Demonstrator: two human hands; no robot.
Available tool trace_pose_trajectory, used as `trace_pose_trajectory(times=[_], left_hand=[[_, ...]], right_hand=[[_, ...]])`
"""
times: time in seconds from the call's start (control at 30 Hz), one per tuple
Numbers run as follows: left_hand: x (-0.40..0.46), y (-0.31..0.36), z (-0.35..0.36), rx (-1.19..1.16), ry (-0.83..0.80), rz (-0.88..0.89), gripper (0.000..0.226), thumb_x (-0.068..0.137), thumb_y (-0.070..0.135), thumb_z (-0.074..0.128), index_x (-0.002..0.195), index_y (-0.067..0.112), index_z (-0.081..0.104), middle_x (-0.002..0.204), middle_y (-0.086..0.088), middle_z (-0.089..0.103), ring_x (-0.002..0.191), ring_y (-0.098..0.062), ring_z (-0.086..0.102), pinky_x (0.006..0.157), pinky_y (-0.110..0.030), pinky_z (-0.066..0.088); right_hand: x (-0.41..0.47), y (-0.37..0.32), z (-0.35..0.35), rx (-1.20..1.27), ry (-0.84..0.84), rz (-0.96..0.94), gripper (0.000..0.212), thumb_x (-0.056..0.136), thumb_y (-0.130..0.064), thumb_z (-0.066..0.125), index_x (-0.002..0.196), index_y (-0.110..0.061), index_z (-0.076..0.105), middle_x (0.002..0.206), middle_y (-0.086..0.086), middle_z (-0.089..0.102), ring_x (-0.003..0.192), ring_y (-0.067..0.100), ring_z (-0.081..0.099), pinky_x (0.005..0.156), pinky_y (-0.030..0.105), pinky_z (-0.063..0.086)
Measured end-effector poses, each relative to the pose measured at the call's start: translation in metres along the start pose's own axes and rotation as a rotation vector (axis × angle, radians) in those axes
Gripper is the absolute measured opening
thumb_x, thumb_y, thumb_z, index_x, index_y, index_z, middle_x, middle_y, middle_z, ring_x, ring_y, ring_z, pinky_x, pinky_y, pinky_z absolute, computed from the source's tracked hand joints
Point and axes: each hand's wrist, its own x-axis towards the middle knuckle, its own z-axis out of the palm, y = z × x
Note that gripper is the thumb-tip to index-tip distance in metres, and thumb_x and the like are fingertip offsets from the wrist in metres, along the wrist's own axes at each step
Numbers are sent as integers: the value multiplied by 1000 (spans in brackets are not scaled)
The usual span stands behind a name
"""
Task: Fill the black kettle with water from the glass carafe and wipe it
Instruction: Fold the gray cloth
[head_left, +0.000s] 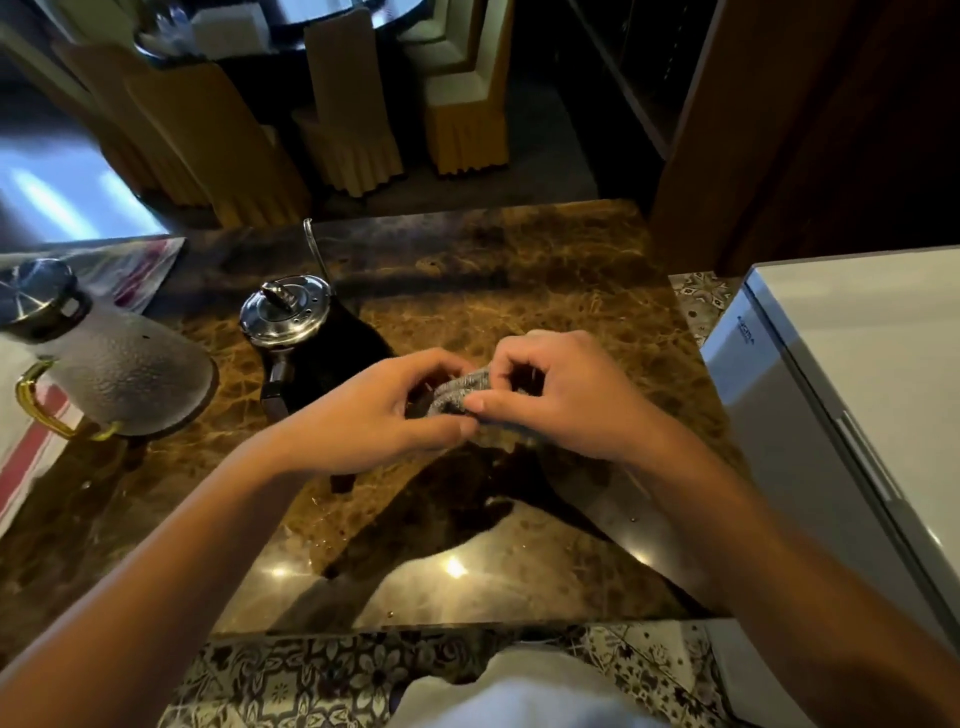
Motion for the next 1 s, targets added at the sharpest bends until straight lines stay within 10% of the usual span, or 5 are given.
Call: trace_pose_trajectory(times=[0.17,0.33,0.6,1.0], left_hand=[[22,0,2,75,200,63,30,89,54,64,97,26,69,79,10,67,69,-8,62,61,-22,47],[37,-2,-1,149,373,179,24,94,47,65,106,28,70,102,8,67,99,-11,65,88,-39,54],[41,-5,3,51,530,225,12,98,28,65,106,21,71,103,3,73,99,-13,68,90,-39,57],[83,-20,20,-75,418,133,15,90,44,73,90,29,76,87,17,75,79,2,67,73,-17,51]], right_hand=[[9,10,-19,-102,11,-46,14,102,-34,66,106,-25,75,93,-8,68,83,6,58,71,26,42],[11,18,-28,-139,37,-13,41,101,-19,66,140,-26,57,111,3,69,105,19,66,90,41,53],[5,32,-54,-230,33,41,28,97,-46,68,86,-20,67,84,-4,64,84,15,53,70,35,37],[-31,88,-84,233,110,252,13,91,-39,79,91,-29,71,65,-7,65,53,6,58,51,21,46]])
